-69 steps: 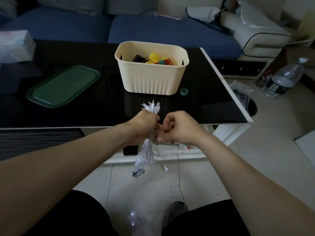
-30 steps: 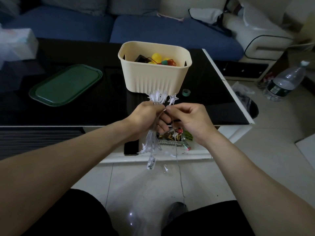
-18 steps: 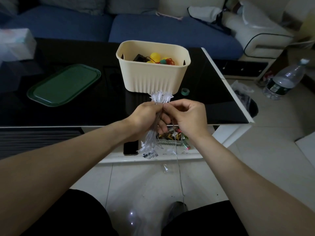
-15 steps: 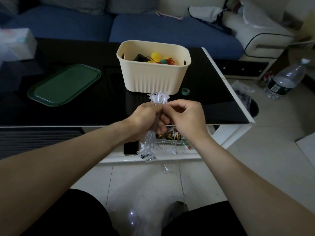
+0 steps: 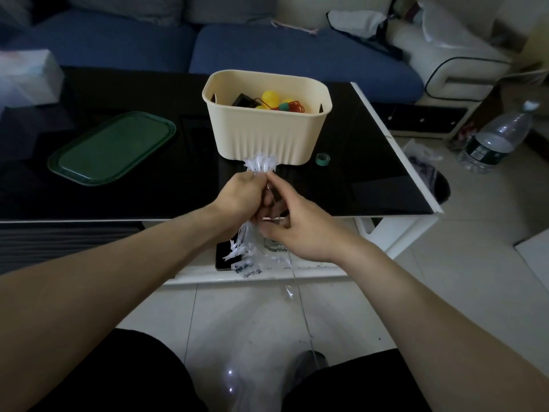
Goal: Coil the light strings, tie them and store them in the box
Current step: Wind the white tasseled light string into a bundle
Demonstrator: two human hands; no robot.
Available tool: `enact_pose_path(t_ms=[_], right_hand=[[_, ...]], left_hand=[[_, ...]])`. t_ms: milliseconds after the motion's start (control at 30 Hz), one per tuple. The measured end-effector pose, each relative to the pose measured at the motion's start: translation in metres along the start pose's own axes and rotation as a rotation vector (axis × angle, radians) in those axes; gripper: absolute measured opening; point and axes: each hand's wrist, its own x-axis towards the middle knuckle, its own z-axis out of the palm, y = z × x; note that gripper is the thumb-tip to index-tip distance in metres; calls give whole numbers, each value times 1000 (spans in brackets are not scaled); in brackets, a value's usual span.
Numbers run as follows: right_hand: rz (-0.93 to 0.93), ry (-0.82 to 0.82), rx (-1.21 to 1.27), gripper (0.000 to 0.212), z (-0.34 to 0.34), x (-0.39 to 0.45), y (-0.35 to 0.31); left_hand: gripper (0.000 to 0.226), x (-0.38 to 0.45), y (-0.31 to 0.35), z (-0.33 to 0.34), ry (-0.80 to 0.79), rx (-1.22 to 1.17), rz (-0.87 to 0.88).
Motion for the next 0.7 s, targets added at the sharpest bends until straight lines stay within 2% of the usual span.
enact_pose_path(t_ms=[67, 100, 200, 233, 333, 433, 500, 600, 700], right_hand=[[33, 88, 73, 84, 3, 3, 2], [56, 127, 96, 76, 4, 5, 4], [82, 170, 53, 17, 3, 8, 12], [102, 169, 39, 7, 1, 8, 14], [226, 95, 28, 28, -5, 8, 20], [383, -76, 68, 26, -11, 9, 25], [470, -110, 180, 22, -14, 8, 28], [476, -124, 268, 20, -19, 5, 29], [455, -206, 217, 39, -24, 1, 34]], left_hand=[[32, 0, 3, 1, 29, -71, 15], [30, 0, 5, 2, 43, -106, 25], [32, 0, 9, 1, 95, -171, 69], [33, 1, 10, 0, 114, -181, 76], [32, 2, 15, -7, 110, -339, 27], [33, 1, 18, -10, -10, -524, -40], [33, -1, 17, -10, -68, -569, -54], [34, -2, 18, -9, -79, -518, -56], [33, -3, 22, -9, -30, -537, -75]])
